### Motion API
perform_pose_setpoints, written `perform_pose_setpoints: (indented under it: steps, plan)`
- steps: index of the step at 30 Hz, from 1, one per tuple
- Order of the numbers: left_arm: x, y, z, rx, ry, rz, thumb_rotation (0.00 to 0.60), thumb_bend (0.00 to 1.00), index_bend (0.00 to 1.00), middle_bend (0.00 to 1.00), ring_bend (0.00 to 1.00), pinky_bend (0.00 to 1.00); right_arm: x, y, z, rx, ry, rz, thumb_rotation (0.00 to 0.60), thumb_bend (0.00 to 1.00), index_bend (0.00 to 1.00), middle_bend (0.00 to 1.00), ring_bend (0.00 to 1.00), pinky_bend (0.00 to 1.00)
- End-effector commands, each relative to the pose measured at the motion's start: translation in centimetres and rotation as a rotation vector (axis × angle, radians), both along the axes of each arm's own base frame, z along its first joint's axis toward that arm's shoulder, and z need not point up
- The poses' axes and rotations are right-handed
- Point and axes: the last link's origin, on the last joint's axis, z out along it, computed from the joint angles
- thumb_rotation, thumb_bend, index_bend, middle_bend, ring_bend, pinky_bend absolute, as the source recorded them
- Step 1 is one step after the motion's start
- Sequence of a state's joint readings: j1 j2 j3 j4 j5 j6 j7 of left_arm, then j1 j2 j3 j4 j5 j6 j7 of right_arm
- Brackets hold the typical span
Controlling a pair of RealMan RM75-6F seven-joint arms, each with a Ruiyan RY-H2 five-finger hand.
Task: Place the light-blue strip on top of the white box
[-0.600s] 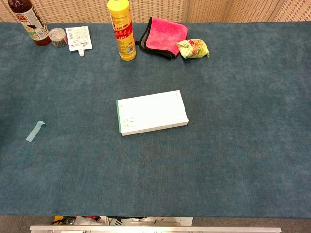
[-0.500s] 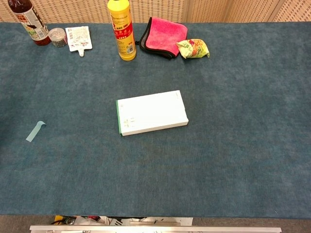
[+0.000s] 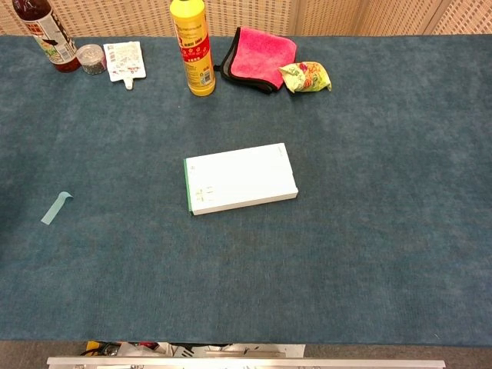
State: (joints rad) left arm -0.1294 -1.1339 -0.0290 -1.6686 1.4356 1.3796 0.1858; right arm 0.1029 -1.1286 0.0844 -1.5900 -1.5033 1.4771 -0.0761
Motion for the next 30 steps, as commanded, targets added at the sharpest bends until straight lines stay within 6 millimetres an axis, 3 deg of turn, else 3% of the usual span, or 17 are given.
perform_pose_setpoints:
  steps: [1, 4, 6, 8, 11, 18, 30]
  plan:
    - [0.1, 0.4, -0.4, -0.023, 0.015, 0.016, 0.600, 0.34, 0.29, 0.28, 0.29, 0.38, 0.1, 0.0, 0.0, 0.002, -0.001, 0.001, 0.600, 0.00, 0.13, 0.32, 0.23, 0.21]
    - [0.2, 0.6, -1.0, -0.022, 0.023, 0.021, 0.600, 0.34, 0.33, 0.34, 0.35, 0.49, 0.0, 0.0, 0.1, -0.001, -0.003, -0.001, 0.600, 0.00, 0.13, 0.32, 0.23, 0.21]
    - [0.5, 0.8, -1.5, -0.008, 0.011, 0.010, 0.600, 0.33, 0.37, 0.43, 0.44, 0.61, -0.1, 0.1, 0.1, -0.001, -0.004, -0.005, 0.600, 0.00, 0.13, 0.32, 0.23, 0.21]
    - [0.6, 0.8, -2.1, -0.006, -0.010, 0.014, 0.600, 0.30, 0.45, 0.59, 0.58, 0.77, -0.1, 0.2, 0.0, 0.002, -0.007, -0.009, 0.600, 0.00, 0.13, 0.32, 0.23, 0.21]
    - [0.6, 1.1, -3.1, -0.020, -0.025, 0.030, 0.600, 0.27, 0.48, 0.70, 0.69, 0.87, -0.2, 0.4, -0.1, 0.003, -0.010, -0.011, 0.600, 0.00, 0.13, 0.32, 0.23, 0.21]
    - [0.5, 1.3, -4.6, -0.026, -0.017, 0.081, 0.600, 0.27, 0.50, 0.84, 0.85, 0.97, -0.6, 0.6, 0.2, -0.001, -0.006, -0.025, 0.600, 0.00, 0.13, 0.32, 0.23, 0.21]
    - [1.1, 0.4, -7.1, -0.086, -0.020, 0.139, 0.600, 0.27, 0.51, 0.89, 0.89, 0.98, -1.2, 0.3, -0.3, 0.019, -0.014, -0.038, 0.600, 0.00, 0.13, 0.32, 0.23, 0.22]
